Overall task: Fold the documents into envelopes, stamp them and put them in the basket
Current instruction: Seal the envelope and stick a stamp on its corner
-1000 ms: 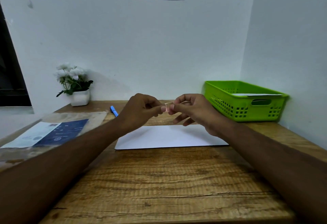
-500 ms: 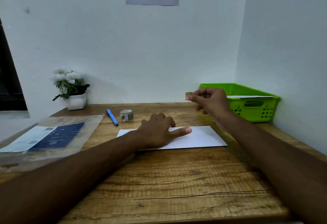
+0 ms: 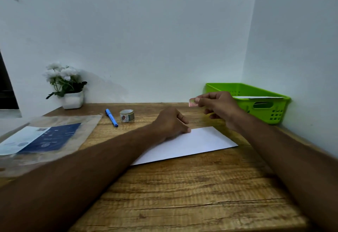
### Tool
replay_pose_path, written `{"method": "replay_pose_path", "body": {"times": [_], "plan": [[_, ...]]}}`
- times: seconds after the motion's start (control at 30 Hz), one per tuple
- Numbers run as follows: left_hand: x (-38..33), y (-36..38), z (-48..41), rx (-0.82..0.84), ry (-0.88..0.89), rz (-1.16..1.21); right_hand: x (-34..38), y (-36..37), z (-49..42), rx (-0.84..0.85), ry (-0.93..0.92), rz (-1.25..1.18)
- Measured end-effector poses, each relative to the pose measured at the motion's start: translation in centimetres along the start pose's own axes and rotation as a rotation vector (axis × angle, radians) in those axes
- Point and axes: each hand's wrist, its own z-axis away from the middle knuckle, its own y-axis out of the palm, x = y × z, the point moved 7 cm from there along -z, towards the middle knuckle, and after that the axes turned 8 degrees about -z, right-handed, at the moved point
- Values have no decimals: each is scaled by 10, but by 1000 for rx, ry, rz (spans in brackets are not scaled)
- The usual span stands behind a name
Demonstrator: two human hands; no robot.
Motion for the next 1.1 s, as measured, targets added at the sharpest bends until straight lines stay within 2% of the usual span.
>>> {"method": "replay_pose_path", "body": {"times": [0.1,0.2,0.27,0.33,0.63,0.83,0.93,1.1], "plan": [[-1,1,3,49,1,16,0,1,-1,4,13,3],[-11,15,9,81,39,-161,-2,1,2,-2,31,2],[-15,20,10,42,52,-292,-3,2,4,0,42,1],[-17,22,9,11,34,-319,-3,4,5,8,44,0],[-12,13,11,-26,-11,-107,1,10,13,81,27,24],[-9,6,11,10,4,60,6,6,13,83,3,9],[-9,-10,14,12,25,83,7,6,12,109,11,-34],[3,-43,18,-51,-19,96,13,13,15,152,7,34]]}}
